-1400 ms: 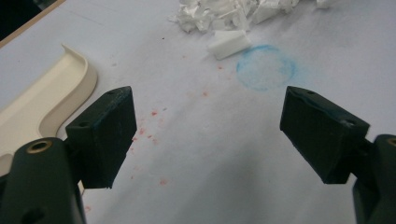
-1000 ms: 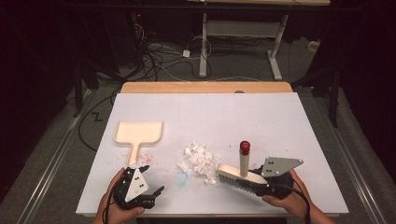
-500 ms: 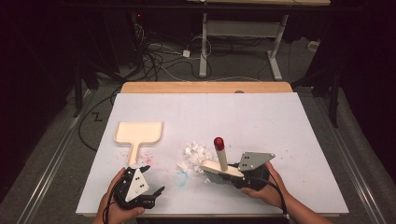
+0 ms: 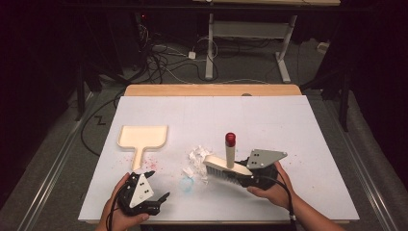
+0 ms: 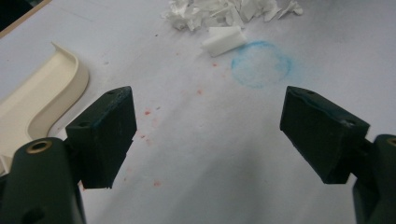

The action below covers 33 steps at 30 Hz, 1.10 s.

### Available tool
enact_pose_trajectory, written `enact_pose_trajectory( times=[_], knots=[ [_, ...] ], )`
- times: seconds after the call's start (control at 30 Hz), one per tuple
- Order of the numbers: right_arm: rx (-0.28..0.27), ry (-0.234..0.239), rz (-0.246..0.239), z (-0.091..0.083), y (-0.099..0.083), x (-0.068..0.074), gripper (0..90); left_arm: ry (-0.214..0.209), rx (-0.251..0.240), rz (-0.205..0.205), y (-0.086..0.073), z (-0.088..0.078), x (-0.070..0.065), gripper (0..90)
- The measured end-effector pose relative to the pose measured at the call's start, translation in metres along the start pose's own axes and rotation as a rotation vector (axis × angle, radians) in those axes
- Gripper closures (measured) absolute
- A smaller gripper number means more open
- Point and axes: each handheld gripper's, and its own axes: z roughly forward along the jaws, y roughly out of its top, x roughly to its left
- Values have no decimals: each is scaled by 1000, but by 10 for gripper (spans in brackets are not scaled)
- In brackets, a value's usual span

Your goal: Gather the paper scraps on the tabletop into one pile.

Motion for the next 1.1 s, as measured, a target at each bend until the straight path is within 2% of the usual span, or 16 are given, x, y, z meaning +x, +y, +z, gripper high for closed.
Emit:
enact_pose_trajectory(
  times=[0.1,0.27,0.43,0.53,0.7,0.8,0.9,1.1],
  knots=[
    [-35,-6,14,-17,3,-2,682,2,-2,3,0,0,0,176],
    [-73,-44,30,-41,3,-5,682,3,-3,2,1,-1,0,175],
    [-36,-87,51,-49,-3,-13,682,4,-3,3,0,-2,-1,175],
    [11,-125,42,-47,-12,-16,682,5,-3,-2,0,-2,0,175],
    [67,-124,77,-36,-24,-24,682,2,-3,3,0,-2,-1,175],
    [106,-112,71,-25,-29,-24,682,1,1,5,0,-1,-1,175],
    [109,-90,65,-13,-29,-21,682,-3,1,7,1,0,-1,175],
    [78,-80,44,16,-16,-14,682,-9,6,12,1,1,-2,175]
  ],
)
